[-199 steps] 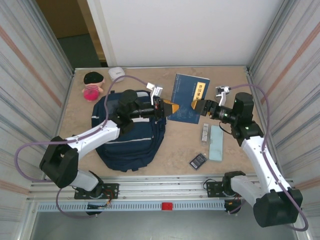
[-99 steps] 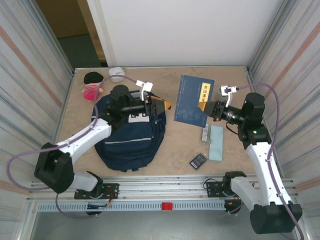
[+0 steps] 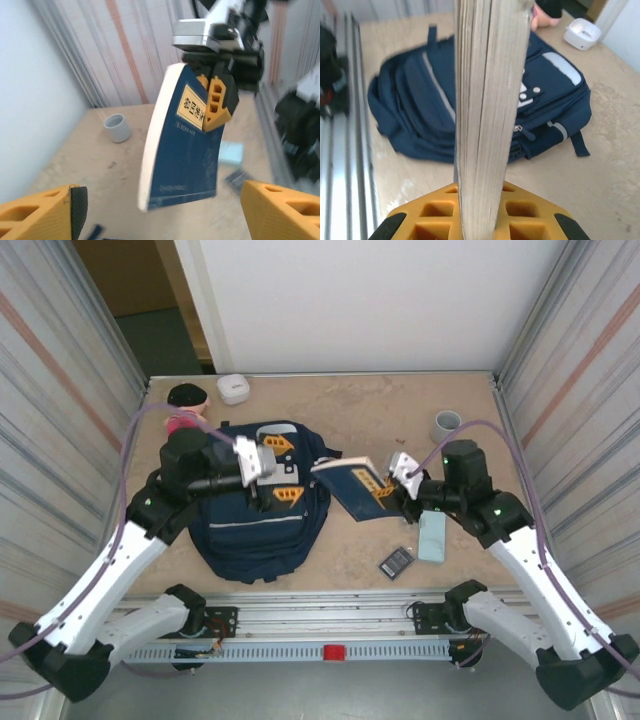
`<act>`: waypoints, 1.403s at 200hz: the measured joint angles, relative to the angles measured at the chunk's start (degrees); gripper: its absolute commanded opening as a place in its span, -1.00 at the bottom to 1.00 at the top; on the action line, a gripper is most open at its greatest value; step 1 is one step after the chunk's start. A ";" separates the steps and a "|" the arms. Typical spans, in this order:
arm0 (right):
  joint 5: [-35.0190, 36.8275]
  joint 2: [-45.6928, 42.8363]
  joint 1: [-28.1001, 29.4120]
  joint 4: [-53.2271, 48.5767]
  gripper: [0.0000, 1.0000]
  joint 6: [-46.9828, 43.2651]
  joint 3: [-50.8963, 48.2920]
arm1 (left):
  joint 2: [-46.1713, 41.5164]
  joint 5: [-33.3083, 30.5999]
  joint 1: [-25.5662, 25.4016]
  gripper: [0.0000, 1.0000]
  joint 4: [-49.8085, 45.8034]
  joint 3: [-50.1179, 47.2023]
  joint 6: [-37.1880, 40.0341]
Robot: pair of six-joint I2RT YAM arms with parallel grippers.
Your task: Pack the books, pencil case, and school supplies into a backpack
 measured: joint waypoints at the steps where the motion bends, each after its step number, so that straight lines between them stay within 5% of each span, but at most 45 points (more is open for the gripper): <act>1: 0.31 0.02 0.24 -0.04 -1.00 -0.33 0.00 | -0.11 -0.24 -0.17 0.66 -0.09 -0.09 0.50; 50: 13.38 2.32 12.00 -0.72 -1.00 -15.54 -0.04 | 0.50 -8.92 -3.54 0.66 -5.33 -1.81 21.53; 124: 21.27 8.17 20.31 3.82 -1.00 -22.25 0.42 | 3.82 -8.11 -6.49 0.61 -6.60 -2.99 24.09; 184: 22.93 10.01 20.48 5.70 -1.00 -22.32 1.31 | 7.56 -5.84 -6.51 0.40 -8.48 -3.02 22.36; 280: 15.52 12.68 13.27 5.64 -1.00 -19.34 2.99 | 1.27 -6.54 -5.95 0.63 -8.02 -6.84 19.96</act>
